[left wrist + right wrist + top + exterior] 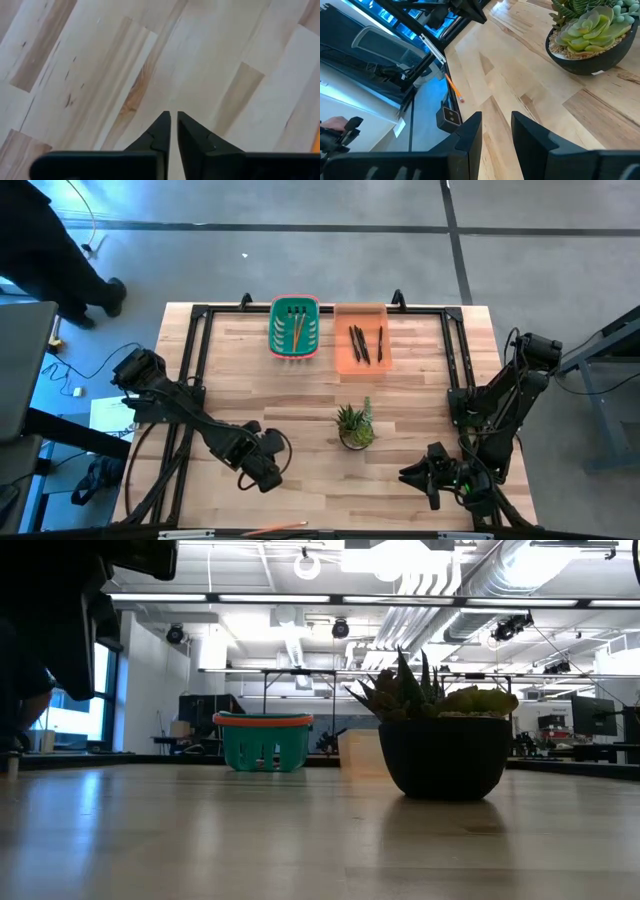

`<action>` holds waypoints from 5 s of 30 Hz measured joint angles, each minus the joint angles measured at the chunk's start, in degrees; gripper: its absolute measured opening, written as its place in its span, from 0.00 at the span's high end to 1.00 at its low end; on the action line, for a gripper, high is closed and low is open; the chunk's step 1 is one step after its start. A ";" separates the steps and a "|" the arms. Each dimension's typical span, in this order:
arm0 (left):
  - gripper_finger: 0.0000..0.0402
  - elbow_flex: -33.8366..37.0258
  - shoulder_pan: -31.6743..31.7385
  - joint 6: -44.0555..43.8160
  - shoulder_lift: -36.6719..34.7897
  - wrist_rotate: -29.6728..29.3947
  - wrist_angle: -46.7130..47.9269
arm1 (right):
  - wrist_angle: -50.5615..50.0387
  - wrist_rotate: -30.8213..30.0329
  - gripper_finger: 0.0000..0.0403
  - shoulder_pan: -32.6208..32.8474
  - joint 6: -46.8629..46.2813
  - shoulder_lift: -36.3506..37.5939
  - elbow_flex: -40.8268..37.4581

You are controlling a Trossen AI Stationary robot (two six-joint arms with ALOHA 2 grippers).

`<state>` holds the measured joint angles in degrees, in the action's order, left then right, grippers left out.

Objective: Sort pens & pencils
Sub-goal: Put the pencil into the green bin

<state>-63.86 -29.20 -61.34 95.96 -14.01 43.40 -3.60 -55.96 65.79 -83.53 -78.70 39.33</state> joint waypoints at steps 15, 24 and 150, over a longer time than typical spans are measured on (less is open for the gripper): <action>0.84 0.02 -0.01 1.53 0.00 0.27 0.15 | -0.02 0.00 0.76 0.00 0.02 0.00 0.00; 0.86 0.02 -0.01 2.82 0.00 0.25 0.20 | -0.02 0.00 0.76 0.00 -0.04 0.00 0.00; 0.86 -11.65 -15.90 7.54 18.79 11.65 -24.30 | 5.40 6.27 0.76 -3.07 2.58 -0.11 0.00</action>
<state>-75.50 -45.10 -53.80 114.75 -2.36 19.09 1.80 -49.69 62.72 -80.95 -78.81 39.33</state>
